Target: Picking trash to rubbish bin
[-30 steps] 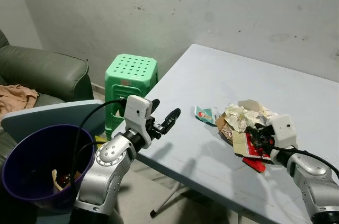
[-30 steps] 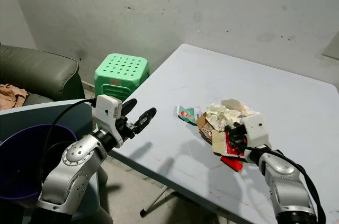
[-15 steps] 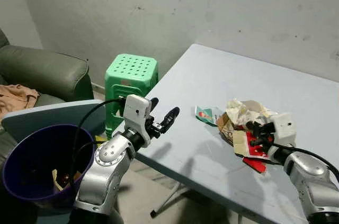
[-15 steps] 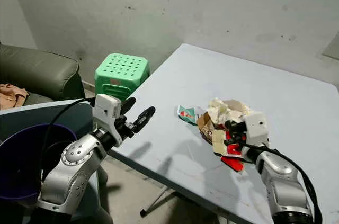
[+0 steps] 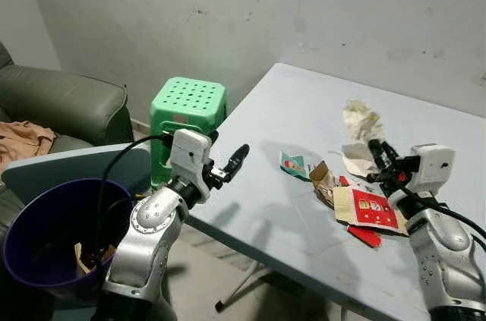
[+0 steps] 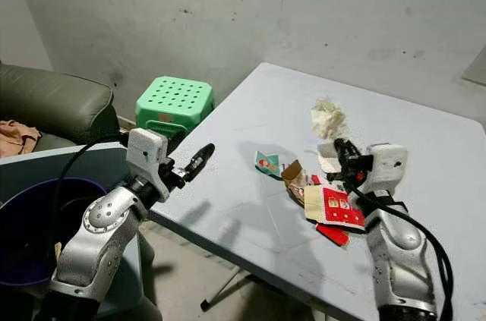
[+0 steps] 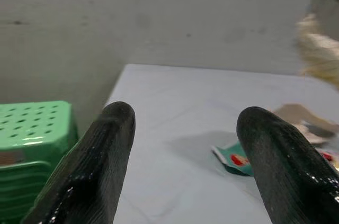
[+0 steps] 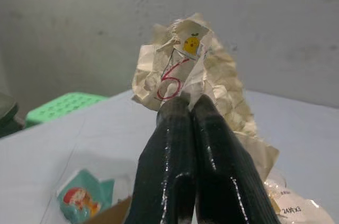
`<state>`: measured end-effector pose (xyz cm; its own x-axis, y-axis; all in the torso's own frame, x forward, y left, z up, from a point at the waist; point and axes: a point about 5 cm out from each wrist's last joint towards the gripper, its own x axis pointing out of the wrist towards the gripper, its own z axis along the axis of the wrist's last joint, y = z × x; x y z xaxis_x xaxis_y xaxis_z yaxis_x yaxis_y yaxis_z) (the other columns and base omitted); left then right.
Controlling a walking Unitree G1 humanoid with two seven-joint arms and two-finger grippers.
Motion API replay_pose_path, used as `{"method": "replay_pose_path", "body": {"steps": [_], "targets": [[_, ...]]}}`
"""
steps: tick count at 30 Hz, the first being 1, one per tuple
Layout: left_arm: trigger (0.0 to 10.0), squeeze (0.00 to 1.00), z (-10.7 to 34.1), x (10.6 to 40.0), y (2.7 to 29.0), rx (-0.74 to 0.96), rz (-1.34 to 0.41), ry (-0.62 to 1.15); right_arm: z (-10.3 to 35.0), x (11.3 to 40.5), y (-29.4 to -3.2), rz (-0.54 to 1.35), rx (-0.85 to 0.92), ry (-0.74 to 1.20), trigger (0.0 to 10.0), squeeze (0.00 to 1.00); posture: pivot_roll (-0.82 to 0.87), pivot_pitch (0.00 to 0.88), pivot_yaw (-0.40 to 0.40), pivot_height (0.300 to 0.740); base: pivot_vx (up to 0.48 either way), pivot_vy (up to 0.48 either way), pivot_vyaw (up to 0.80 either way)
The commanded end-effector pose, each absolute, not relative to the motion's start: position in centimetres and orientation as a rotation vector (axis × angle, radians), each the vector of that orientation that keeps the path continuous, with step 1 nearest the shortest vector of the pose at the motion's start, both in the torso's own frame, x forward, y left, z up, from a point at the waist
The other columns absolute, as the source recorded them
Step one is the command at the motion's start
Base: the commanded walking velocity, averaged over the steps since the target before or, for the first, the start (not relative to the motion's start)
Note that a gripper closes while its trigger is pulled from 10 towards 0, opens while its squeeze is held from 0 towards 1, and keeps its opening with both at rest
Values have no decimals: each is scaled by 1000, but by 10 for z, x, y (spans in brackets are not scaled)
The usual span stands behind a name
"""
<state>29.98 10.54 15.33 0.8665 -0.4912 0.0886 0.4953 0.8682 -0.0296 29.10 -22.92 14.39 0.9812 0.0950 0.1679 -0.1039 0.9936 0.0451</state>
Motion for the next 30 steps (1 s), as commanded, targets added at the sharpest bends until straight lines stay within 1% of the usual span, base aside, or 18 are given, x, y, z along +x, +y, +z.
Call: {"method": "replay_pose_path", "body": {"steps": [1, 3, 7, 9, 12, 15, 30], "targets": [[10000, 0, 155, 304, 108, -59, -494, -79, 153, 289, -231, 54, 38, -216, 10000, 0, -74, 0, -79, 740, 0, 0, 0], [10000, 0, 155, 310, 117, -69, -437, -81, 155, 287, -216, 43, 13, -242, 10000, 0, -75, 0, -77, 740, 0, 0, 0], [10000, 0, 158, 312, 122, -65, -401, -98, 156, 285, -209, 32, 19, -258, 10000, 0, -75, 0, -77, 740, 0, 0, 0], [10000, 0, 162, 315, 130, -80, -356, -124, 158, 282, -199, 18, 10, -279, 10000, 0, -75, 0, -73, 740, 0, 0, 0], [10000, 0, 163, 316, 136, -77, -323, -141, 157, 279, -193, -6, 28, -288, 10000, 0, -74, 0, -69, 740, 0, 0, 0], [10000, 0, 160, 315, 140, -60, -296, -147, 153, 276, -189, -8, 35, -281, 10000, 0, -74, 4, -65, 740, 0, 0, 0], [10000, 0, 159, 315, 144, -91, -273, -136, 152, 273, -186, -21, 45, -270, 10000, 0, -70, 17, -63, 740, 0, 0, 0]]}}
